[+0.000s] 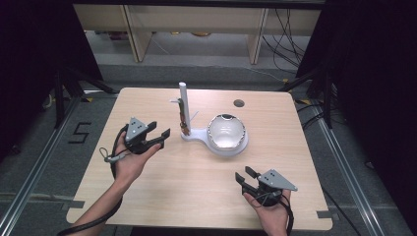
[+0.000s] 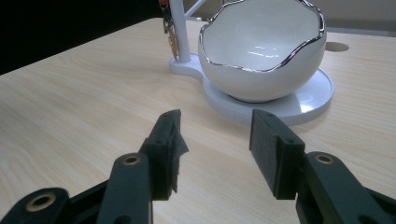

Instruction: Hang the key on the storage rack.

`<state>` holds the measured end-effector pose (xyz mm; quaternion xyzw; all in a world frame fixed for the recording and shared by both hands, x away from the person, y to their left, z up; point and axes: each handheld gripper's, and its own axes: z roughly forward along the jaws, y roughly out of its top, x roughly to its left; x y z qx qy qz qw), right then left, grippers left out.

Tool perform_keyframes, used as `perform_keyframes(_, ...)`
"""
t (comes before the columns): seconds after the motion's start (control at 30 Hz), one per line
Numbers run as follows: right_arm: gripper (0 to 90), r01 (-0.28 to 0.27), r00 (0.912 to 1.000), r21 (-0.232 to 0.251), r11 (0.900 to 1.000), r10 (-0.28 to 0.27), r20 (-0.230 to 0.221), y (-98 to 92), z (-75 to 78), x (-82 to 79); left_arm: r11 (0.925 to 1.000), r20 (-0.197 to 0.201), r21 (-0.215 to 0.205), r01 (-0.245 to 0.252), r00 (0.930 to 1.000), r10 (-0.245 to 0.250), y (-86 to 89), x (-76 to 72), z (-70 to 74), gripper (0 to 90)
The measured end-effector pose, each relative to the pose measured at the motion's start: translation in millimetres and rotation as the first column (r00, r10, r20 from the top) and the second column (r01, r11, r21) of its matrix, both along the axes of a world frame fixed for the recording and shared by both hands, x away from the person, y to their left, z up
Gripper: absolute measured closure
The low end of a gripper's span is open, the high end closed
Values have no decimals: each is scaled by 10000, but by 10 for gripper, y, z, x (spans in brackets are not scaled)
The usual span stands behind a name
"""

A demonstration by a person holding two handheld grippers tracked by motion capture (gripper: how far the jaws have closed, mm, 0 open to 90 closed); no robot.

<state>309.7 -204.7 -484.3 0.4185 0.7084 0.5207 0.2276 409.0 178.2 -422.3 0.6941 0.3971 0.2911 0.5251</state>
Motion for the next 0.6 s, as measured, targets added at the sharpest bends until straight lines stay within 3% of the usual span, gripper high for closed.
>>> perform_keyframes(0.2, 534, 22, 10000, -130, 9999, -22, 62, -18, -6, 6, 10000, -132, -43, -44, 9999, 44, 104, -130, -109, 397)
perform_keyframes(0.3, 532, 230, 9990, 90, 9997, -227, -393, -3, 2, -24, 9997, -322, -121, -196, 9993, 192, 142, -204, -164, 395)
perform_keyframes(0.43, 527, 246, 9989, -67, 9997, -248, -393, -19, -1, -24, 9996, -436, -113, -241, 9988, 236, 207, -276, -238, 391)
perform_keyframes(0.47, 526, 148, 9997, -208, 9997, -152, -213, -37, -9, -3, 9995, -463, -145, -267, 9986, 260, 227, -293, -257, 389)
perform_keyframes(0.6, 522, 98, 9998, 4, 10000, -98, -162, -30, -31, 10, 9990, -477, -226, -386, 9982, 374, 291, -366, -338, 384)
